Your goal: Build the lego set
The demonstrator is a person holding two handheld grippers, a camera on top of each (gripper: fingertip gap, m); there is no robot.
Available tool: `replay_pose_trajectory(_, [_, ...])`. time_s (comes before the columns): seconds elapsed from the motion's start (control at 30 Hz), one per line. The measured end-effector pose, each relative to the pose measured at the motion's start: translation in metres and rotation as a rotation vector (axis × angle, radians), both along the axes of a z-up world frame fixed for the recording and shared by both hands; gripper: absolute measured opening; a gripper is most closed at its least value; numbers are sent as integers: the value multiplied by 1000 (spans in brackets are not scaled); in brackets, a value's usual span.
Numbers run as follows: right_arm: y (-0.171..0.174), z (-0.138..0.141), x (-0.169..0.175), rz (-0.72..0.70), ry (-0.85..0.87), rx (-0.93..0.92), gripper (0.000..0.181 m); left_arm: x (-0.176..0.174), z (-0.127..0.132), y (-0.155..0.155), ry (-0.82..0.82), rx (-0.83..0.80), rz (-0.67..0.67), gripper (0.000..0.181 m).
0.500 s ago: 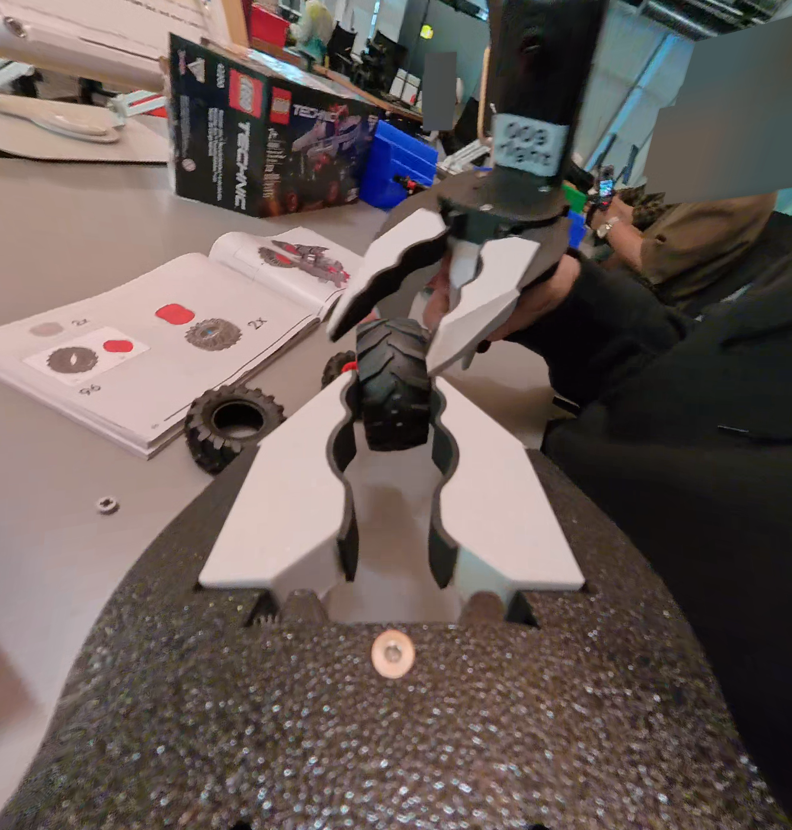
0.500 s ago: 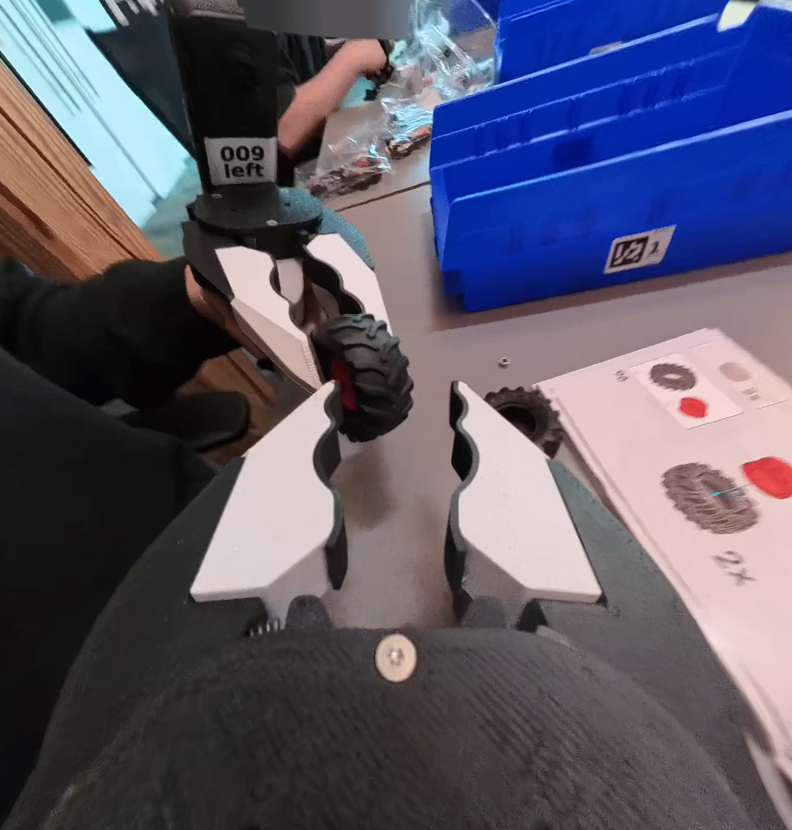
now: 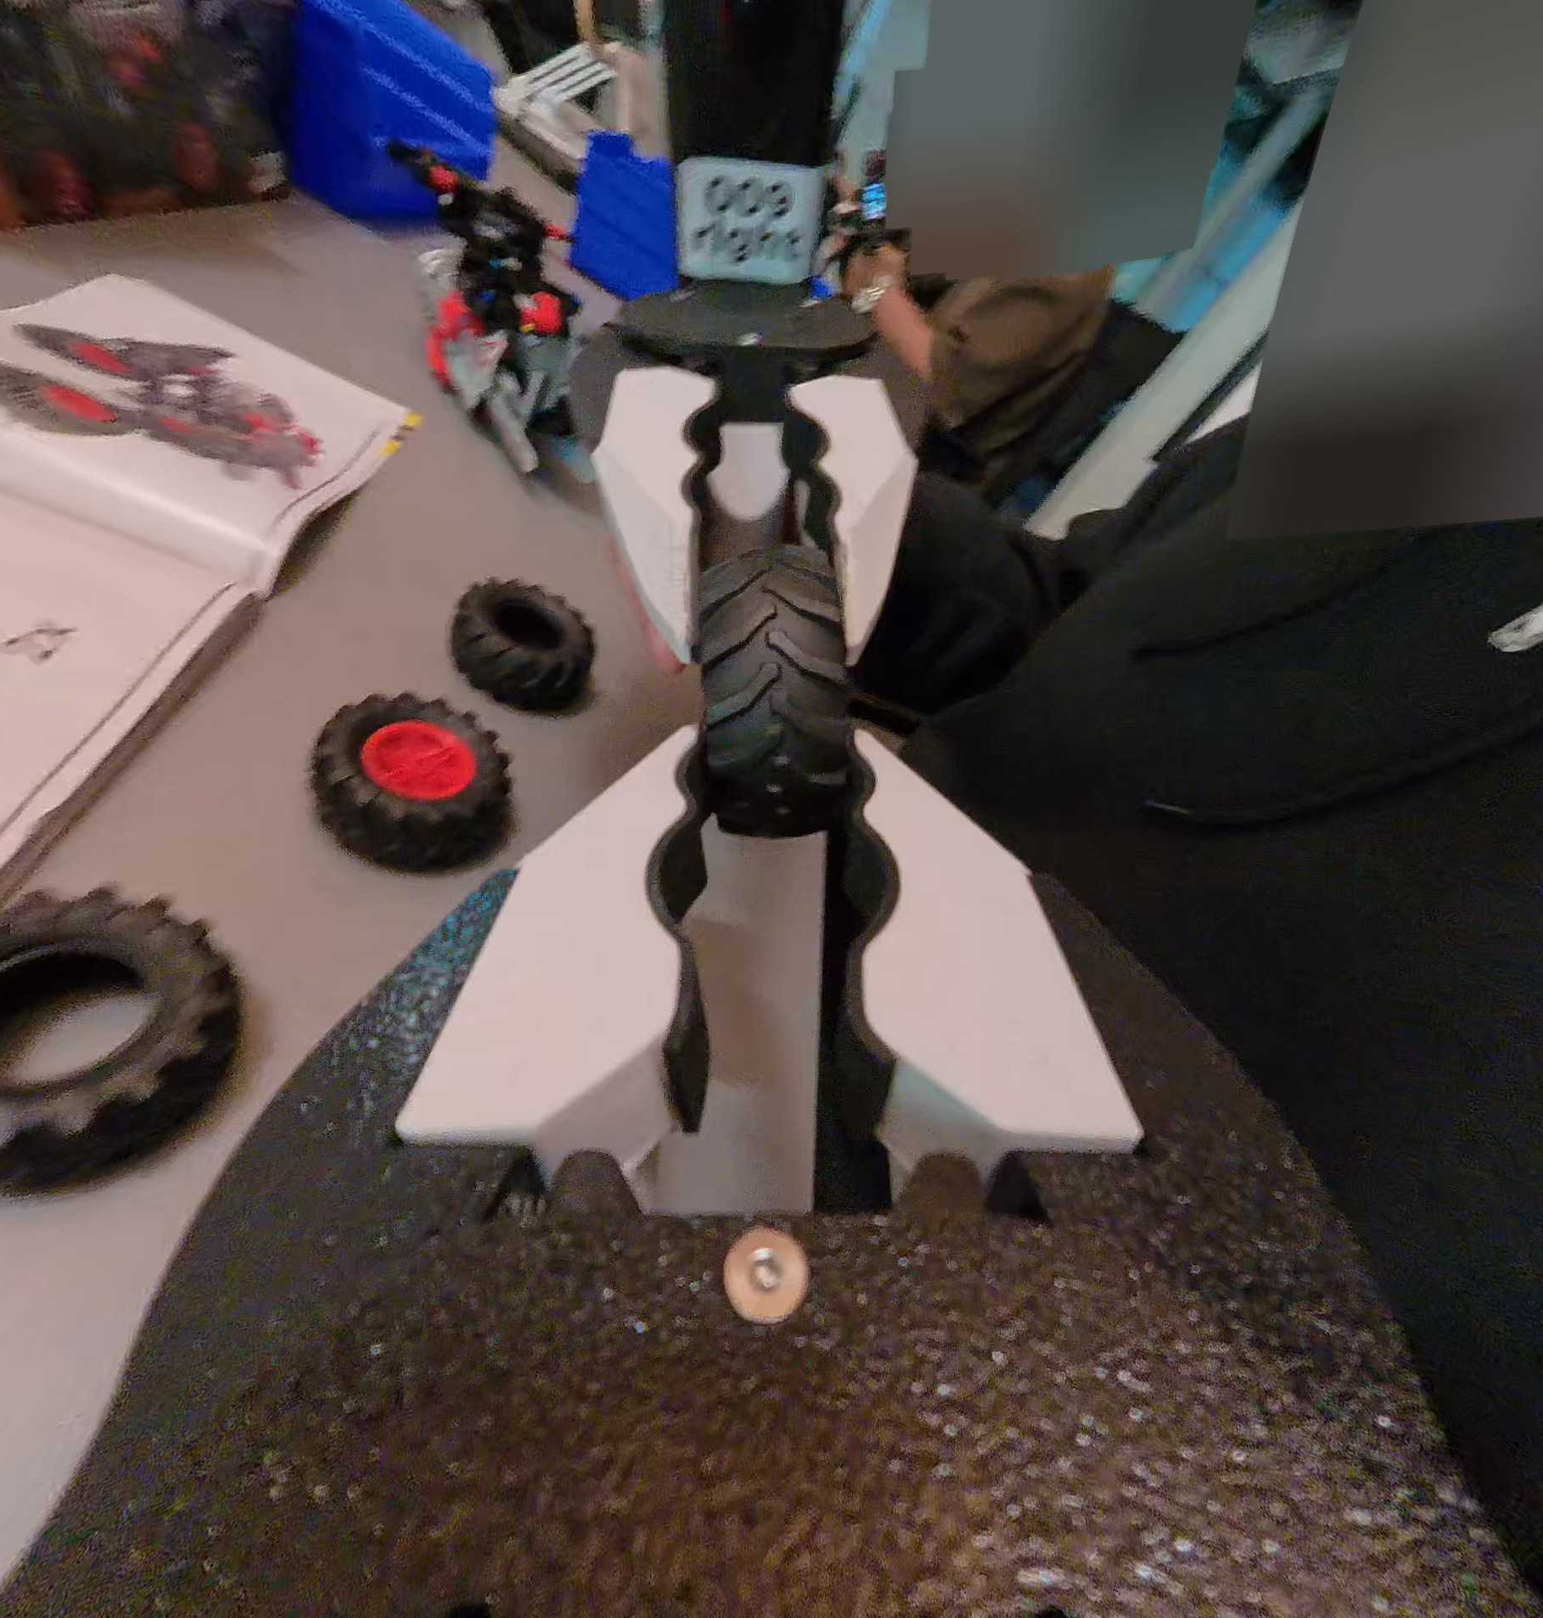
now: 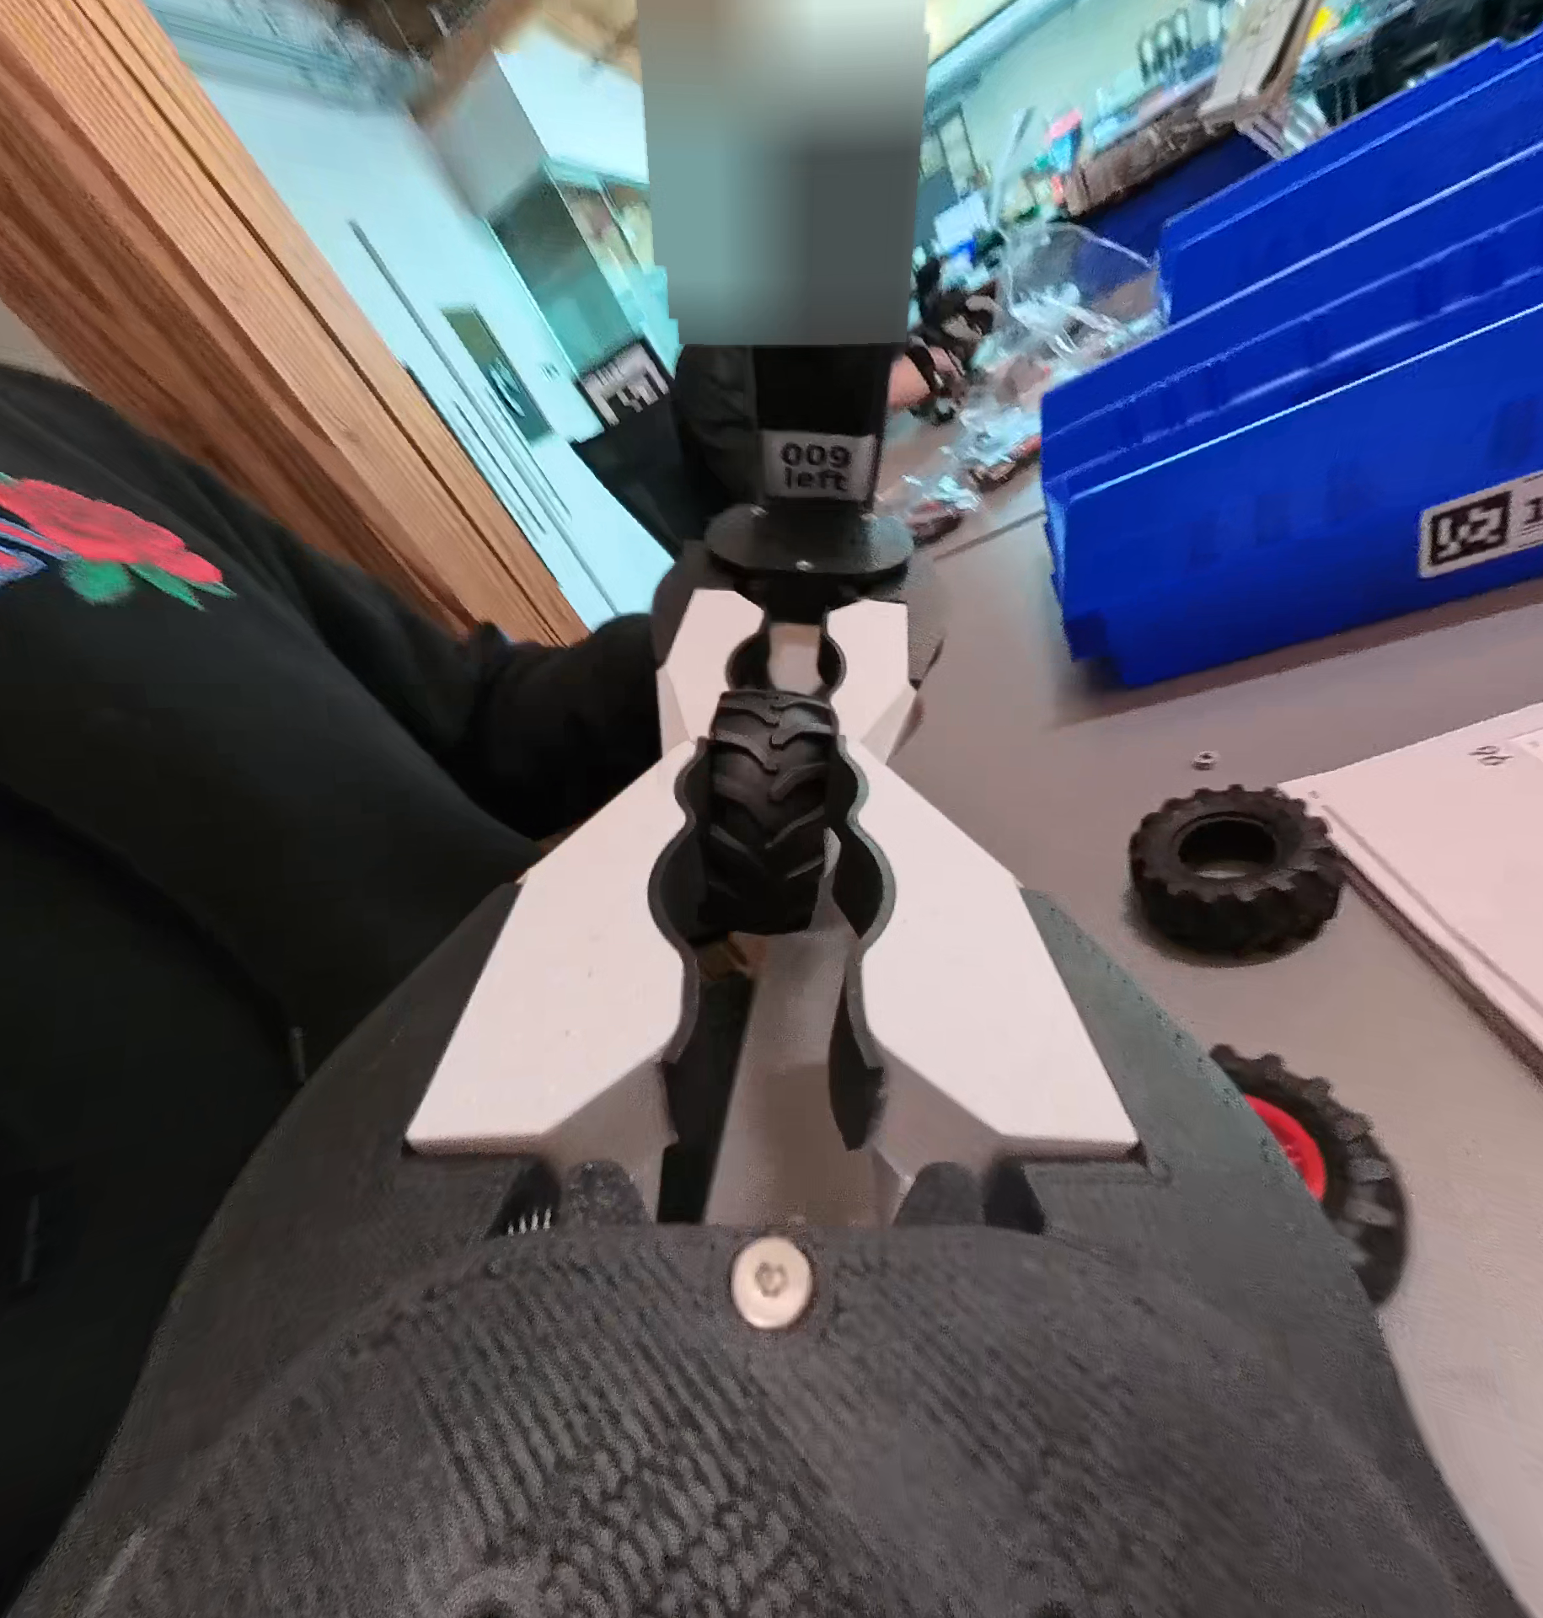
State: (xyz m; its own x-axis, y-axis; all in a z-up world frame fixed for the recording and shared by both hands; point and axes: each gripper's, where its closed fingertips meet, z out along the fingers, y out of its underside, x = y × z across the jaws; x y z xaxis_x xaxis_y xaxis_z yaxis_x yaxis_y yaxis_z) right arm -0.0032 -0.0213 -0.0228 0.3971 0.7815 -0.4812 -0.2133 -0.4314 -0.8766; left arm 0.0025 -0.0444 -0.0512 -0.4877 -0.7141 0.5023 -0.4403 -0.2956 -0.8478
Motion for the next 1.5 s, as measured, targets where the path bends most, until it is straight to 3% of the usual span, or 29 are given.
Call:
replay_pose_trajectory(0.17, [-12,15,16,-35,265,-54,26,11,15,-15,-49,-74,-120,25])
replay_pose_trajectory(0.43, [-23,32,39,-55,682,-145,27,30,41,-28,-156,-317,-168,24])
replay_pose_trajectory(0.6, [-16,14,50,-176,463,-155,27,42,26,-20,-55,-192,-56,25])
replay_pose_trajectory(0.67, [-13,3,60,-265,315,-122,31,47,25,-7,-29,-199,23,25])
replay_pose_trajectory(0.73, [-17,-5,59,-262,207,-133,35,48,31,4,-39,-249,68,25])
replay_pose_trajectory(0.9, [-5,0,56,-292,279,-142,27,53,33,8,-43,-313,76,26])
replay_pose_trajectory(1.0, [2,-2,57,-324,312,-130,27,57,30,8,-52,-269,90,26])
replay_pose_trajectory(1.1, [5,-5,57,-344,263,-121,27,57,24,11,-55,-120,106,27])
replay_pose_trajectory(1.23, [8,-15,57,-379,73,-94,26,57,26,31,-93,300,232,29])
replay_pose_trajectory(1.3, [5,-15,47,-337,-2,-71,26,54,21,32,-48,457,202,28])
replay_pose_trajectory(1.4, [8,-19,45,-342,-132,-25,27,52,18,32,-2,530,155,25])
replay_pose_trajectory(1.5, [15,-22,41,-377,-144,-13,34,56,21,35,8,547,209,24])
